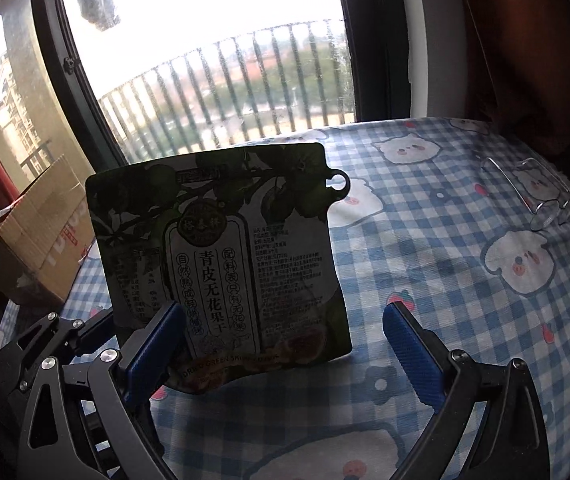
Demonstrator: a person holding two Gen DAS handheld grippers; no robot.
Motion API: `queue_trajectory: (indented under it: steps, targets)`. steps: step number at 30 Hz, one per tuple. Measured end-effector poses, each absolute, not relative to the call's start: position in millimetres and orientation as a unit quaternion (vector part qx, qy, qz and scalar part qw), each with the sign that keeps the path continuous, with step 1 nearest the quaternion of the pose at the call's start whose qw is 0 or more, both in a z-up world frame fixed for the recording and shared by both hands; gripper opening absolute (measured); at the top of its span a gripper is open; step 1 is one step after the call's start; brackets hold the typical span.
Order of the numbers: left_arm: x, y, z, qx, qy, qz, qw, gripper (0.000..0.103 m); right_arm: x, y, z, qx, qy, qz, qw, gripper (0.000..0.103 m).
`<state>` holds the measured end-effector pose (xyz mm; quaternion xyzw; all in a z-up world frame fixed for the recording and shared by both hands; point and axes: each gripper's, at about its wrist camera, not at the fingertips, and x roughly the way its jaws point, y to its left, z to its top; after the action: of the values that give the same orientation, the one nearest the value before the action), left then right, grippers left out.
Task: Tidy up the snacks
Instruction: 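Lift the fig bag with the left tool and carry it over the box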
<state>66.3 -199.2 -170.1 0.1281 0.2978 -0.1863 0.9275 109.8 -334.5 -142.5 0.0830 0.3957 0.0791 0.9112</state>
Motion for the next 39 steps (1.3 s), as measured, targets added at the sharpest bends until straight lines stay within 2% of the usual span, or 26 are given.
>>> queue_trajectory:
  steps: [10,11,12,15,29,32,34,36,39]
  targets:
    - [87.4,-192.9,-174.0,0.157,0.313,-0.194,0.916,0.038,137.1,-346.3,-172.1,-0.028,0.421,0.171,0.891,0.100]
    - [90.4,-193.6,-174.3,0.157,0.316,-0.195,0.915,0.038,140.5,-346.5,-176.2,-0.037,0.425,0.179,0.887,0.096]
    - [94.2,-194.0,-174.2,0.157,0.319,-0.197,0.914,0.038,143.2,-345.7,-180.3,-0.041,0.428,0.188,0.883,0.089]
    - [100.7,-196.5,-173.5,0.153,0.327,-0.195,0.912,0.038,156.6,-345.3,-195.2,-0.016,0.457,0.226,0.860,0.085]
    - [111.6,-184.6,-177.9,0.158,0.331,-0.187,0.911,0.039,201.9,-326.0,-204.9,-0.015,0.426,0.339,0.839,0.083]
    - [116.1,-183.7,-179.1,0.155,0.337,-0.180,0.911,0.039,202.3,-319.8,-205.3,-0.023,0.425,0.341,0.838,0.074]
    - [124.0,-182.3,-179.5,0.145,0.348,-0.170,0.910,0.039,202.0,-320.9,-205.2,-0.009,0.427,0.330,0.842,0.057]
    - [129.5,-178.6,-178.9,0.136,0.358,-0.166,0.909,0.038,198.0,-325.4,-205.1,0.007,0.436,0.310,0.845,0.023]
    - [127.5,-175.7,-175.6,0.134,0.362,-0.166,0.908,0.038,186.3,-326.7,-207.4,0.034,0.444,0.295,0.846,0.021]
